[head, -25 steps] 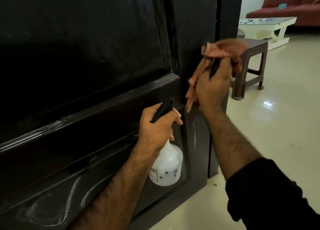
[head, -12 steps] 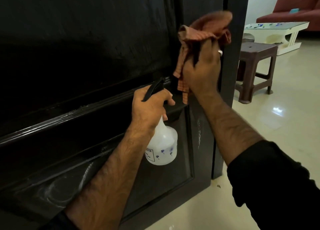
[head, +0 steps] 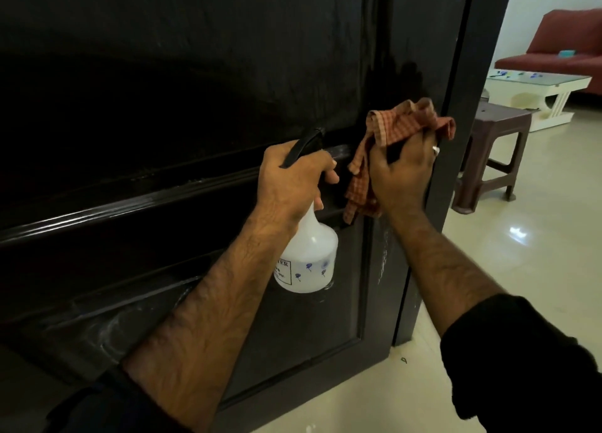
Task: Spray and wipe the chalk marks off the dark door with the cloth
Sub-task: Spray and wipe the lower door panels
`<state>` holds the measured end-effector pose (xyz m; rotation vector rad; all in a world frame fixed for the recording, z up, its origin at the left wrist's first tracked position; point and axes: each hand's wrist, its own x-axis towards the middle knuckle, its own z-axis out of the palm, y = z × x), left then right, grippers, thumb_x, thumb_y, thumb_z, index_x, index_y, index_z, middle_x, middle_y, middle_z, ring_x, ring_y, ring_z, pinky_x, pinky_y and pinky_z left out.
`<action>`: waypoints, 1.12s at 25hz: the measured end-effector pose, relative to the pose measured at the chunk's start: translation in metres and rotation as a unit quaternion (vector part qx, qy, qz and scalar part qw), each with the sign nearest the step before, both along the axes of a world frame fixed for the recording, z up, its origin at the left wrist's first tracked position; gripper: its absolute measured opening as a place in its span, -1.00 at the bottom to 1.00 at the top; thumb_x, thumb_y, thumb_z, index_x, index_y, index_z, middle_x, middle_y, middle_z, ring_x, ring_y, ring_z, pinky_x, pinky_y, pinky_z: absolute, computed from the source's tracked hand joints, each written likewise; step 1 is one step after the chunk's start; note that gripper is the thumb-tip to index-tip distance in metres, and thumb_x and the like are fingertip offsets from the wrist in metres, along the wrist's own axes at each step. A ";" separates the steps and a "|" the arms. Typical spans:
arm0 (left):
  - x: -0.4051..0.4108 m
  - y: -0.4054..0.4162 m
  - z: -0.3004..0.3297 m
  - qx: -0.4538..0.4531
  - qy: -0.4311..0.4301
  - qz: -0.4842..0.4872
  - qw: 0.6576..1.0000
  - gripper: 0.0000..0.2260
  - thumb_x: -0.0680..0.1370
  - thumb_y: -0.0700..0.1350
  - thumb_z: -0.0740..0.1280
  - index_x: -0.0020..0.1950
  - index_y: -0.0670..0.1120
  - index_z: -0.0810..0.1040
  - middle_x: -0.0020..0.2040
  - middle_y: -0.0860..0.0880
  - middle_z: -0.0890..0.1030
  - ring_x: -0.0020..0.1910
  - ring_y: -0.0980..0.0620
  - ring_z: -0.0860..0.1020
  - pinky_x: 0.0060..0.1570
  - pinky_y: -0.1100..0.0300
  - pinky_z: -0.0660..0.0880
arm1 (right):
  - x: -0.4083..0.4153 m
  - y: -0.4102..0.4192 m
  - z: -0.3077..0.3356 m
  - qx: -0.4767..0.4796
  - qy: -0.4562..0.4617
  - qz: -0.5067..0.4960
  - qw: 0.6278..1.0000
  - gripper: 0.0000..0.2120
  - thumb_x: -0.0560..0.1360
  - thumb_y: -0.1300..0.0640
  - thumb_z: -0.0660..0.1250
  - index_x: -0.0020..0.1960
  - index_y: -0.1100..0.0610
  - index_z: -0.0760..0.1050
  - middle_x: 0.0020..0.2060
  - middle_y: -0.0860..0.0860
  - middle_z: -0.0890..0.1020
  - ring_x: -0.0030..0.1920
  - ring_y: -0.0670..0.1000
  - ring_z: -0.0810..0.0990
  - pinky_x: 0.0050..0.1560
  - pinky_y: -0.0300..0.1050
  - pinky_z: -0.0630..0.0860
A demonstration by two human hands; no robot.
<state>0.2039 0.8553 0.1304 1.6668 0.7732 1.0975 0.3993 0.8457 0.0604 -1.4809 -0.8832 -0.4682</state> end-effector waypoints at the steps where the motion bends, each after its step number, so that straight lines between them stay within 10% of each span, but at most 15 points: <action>1: -0.002 0.000 0.004 0.004 0.002 -0.003 1.000 -0.85 0.56 -0.17 0.42 -0.06 -0.26 0.67 -0.20 -0.15 0.73 -0.48 -0.03 0.49 -0.42 0.19 0.47 | 0.001 0.002 0.019 0.005 0.005 0.008 1.000 -0.29 0.57 -0.19 0.27 0.56 0.24 0.39 0.49 0.27 0.42 0.42 0.23 0.46 0.44 0.10 0.40; 7: -0.011 0.003 0.018 0.009 -0.002 -0.010 1.000 -0.84 0.58 -0.17 0.42 0.01 -0.28 0.66 -0.16 -0.20 0.73 -0.46 -0.03 0.49 -0.44 0.17 0.50 | 0.009 0.025 0.140 0.112 -0.050 -0.054 0.991 -0.47 0.59 -0.05 0.29 0.42 0.28 0.48 0.25 0.16 0.59 0.11 -0.22 0.43 0.12 -0.63 0.28; 13: -0.009 0.004 0.015 0.000 0.000 -0.015 1.000 -0.83 0.56 -0.16 0.42 -0.01 -0.28 0.66 -0.19 -0.17 0.74 -0.49 -0.05 0.49 -0.44 0.15 0.48 | -0.005 -0.009 0.004 0.007 -0.036 0.003 0.999 -0.67 0.56 0.05 0.30 0.20 0.27 0.55 0.05 0.15 0.63 0.01 -0.07 0.54 0.07 -0.27 0.54; 15: -0.005 0.002 0.022 -0.006 0.004 -0.018 1.000 -0.84 0.55 -0.15 0.43 0.02 -0.24 0.66 -0.18 -0.15 0.75 -0.49 -0.01 0.50 -0.44 0.16 0.50 | 0.003 -0.007 0.030 -0.006 -0.053 -0.007 0.999 -0.65 0.53 0.04 0.29 0.20 0.24 0.56 0.06 0.12 0.64 0.02 -0.01 0.58 0.07 -0.10 0.60; 20: 0.008 0.005 0.040 -0.004 -0.004 -0.011 1.000 -0.76 0.53 -0.12 0.46 0.15 -0.19 0.64 -0.15 -0.13 0.76 -0.49 0.05 0.52 -0.43 0.19 0.50 | 0.005 0.019 0.132 0.056 -0.064 -0.069 0.994 -0.51 0.62 0.02 0.24 0.51 0.18 0.44 0.27 0.11 0.59 0.13 -0.12 0.47 0.04 -0.47 0.28; 25: 0.014 0.005 0.038 -0.001 -0.003 -0.021 1.000 -0.90 0.55 -0.15 0.44 0.03 -0.16 0.64 -0.14 -0.18 0.75 -0.50 0.09 0.51 -0.42 0.19 0.51 | 0.028 -0.020 0.004 -0.093 -0.100 -0.002 0.991 -0.48 0.58 -0.17 0.21 0.35 0.19 0.48 0.13 0.15 0.62 0.04 0.12 0.63 0.10 0.18 0.64; 28: 0.019 0.003 0.037 -0.010 -0.012 -0.020 1.000 -0.92 0.56 -0.17 0.45 0.04 -0.10 0.60 -0.12 -0.19 0.74 -0.49 0.10 0.51 -0.39 0.18 0.52 | 0.054 -0.021 0.036 -0.053 -0.051 -0.052 0.996 -0.54 0.64 -0.13 0.18 0.35 0.19 0.45 0.00 0.05 0.61 -0.12 -0.05 0.60 0.09 0.00 0.67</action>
